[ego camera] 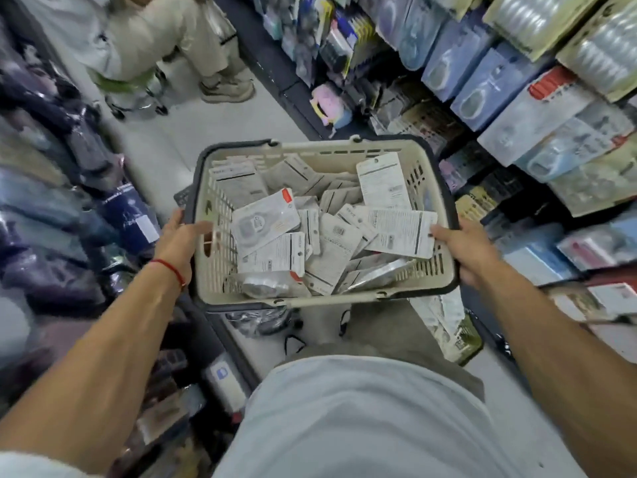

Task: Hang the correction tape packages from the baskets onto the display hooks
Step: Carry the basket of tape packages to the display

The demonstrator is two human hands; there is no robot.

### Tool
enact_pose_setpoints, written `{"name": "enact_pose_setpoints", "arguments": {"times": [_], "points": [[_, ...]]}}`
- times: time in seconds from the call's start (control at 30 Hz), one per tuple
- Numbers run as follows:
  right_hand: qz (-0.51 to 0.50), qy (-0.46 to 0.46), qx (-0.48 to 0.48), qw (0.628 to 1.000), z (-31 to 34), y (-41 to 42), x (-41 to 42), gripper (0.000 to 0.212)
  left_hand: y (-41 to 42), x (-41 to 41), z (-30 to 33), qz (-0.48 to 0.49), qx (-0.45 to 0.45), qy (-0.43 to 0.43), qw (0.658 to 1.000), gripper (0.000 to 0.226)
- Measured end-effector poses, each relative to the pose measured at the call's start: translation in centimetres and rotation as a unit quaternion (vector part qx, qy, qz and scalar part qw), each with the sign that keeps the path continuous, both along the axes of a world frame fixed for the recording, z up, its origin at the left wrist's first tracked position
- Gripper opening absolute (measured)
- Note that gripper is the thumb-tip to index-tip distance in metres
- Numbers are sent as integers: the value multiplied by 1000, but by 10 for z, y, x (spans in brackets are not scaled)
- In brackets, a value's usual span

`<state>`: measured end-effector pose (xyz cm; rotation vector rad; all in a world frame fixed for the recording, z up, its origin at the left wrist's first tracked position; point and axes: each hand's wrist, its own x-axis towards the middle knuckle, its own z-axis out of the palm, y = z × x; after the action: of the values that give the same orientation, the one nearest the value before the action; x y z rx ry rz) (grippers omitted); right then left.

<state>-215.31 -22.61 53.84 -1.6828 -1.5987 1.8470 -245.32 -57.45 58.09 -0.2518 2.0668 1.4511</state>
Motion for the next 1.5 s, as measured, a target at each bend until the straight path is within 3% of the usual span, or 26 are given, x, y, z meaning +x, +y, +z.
{"name": "enact_pose_setpoints", "arguments": {"times": [0.13, 0.27, 0.4, 0.53, 0.83, 1.03, 1.2, 1.4, 1.43, 1.5], "points": [[-72, 7, -17, 997, -14, 14, -21, 34, 60, -66, -4, -84, -22, 58, 995, 29], [-128, -9, -56, 990, -43, 39, -38, 21, 130, -117, -9, -162, -63, 101, 980, 35], [-172, -28, -96, 980, -61, 61, -38, 15, 199, -149, -5, -237, -92, 74, 964, 48], [-204, -37, -103, 973, -66, 74, -32, 11, 255, -174, -10, -300, -136, 56, 942, 45], [-286, -96, -58, 952, -91, 46, -26, 31, 361, -194, -61, -417, -205, 16, 885, 41], [-351, -99, -55, 930, -125, 28, -46, 31, 407, -208, -126, -450, -234, -52, 860, 32], [-395, -155, -86, 901, -173, 6, -76, 25, 429, -229, -199, -497, -296, -90, 811, 30], [-458, -121, -170, 864, -301, -6, -109, 41, 435, -248, -325, -470, -323, -78, 818, 34], [-466, -117, -175, 860, -328, -7, -113, 40, 434, -249, -350, -464, -325, -76, 821, 35], [-461, -129, -176, 860, -383, -8, -117, 18, 429, -253, -405, -452, -327, -65, 827, 36]]}}
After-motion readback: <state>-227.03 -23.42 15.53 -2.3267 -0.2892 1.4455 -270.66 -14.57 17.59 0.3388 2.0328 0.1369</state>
